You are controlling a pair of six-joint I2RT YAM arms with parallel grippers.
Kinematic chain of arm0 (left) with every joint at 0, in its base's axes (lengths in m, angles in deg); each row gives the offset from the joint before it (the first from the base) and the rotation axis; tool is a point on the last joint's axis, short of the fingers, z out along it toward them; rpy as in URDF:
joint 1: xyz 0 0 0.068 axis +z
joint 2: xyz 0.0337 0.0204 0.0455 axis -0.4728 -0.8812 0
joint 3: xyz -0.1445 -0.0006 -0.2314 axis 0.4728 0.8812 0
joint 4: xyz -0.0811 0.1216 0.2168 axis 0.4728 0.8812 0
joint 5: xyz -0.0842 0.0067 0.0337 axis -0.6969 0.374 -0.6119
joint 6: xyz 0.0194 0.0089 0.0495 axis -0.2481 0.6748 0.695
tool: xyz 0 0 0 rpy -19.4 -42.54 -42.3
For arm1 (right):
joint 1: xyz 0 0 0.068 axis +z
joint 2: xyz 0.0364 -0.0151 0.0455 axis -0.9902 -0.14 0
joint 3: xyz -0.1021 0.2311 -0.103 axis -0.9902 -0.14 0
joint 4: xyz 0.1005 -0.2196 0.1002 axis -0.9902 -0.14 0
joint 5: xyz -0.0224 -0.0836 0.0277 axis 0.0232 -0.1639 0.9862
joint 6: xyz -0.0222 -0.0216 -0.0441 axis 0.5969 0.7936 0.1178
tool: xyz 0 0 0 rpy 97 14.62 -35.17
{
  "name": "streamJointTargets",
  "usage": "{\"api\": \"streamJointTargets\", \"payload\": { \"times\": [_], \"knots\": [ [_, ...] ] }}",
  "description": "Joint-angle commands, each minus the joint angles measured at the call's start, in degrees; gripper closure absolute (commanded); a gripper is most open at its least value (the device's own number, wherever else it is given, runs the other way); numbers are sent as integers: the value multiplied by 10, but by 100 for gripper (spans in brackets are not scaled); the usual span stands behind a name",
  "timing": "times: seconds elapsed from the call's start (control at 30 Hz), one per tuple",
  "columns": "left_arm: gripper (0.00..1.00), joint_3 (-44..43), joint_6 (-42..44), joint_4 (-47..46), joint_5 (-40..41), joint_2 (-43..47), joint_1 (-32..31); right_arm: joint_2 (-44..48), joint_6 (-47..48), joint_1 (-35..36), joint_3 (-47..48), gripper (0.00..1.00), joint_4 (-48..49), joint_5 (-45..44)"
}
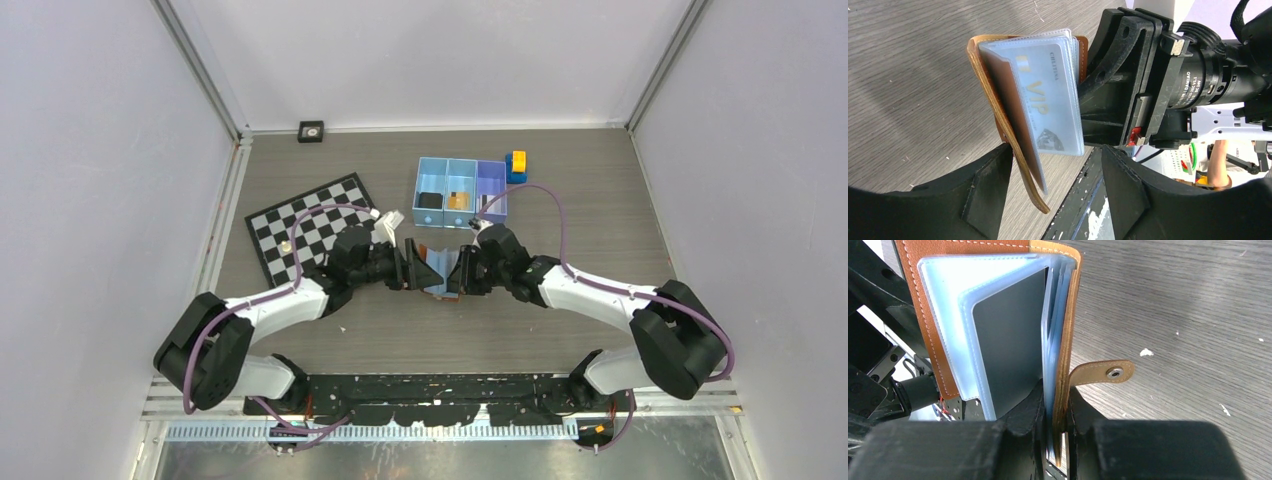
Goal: Take the credit cards out of the card holder
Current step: Remove the credit card from the card holder.
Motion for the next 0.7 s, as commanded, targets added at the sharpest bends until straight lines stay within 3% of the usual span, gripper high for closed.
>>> {"api": "streamJointTargets", "payload": {
  "times": [0.0, 0.17, 0.47, 0.67],
  "knots": [
    [33, -22, 7, -10, 2, -7, -6, -5, 12, 10, 29, 99, 11, 3],
    [35, -29, 15, 8, 10, -13, -9, -8, 12, 14, 30, 99, 17, 8],
    [62, -36, 19, 24, 14, -19, -10, -5, 13, 18, 28, 99, 26, 17],
    [61, -41, 25, 46, 28, -17, -10, -2, 14, 19, 25, 99, 26, 21]
  ]
}}
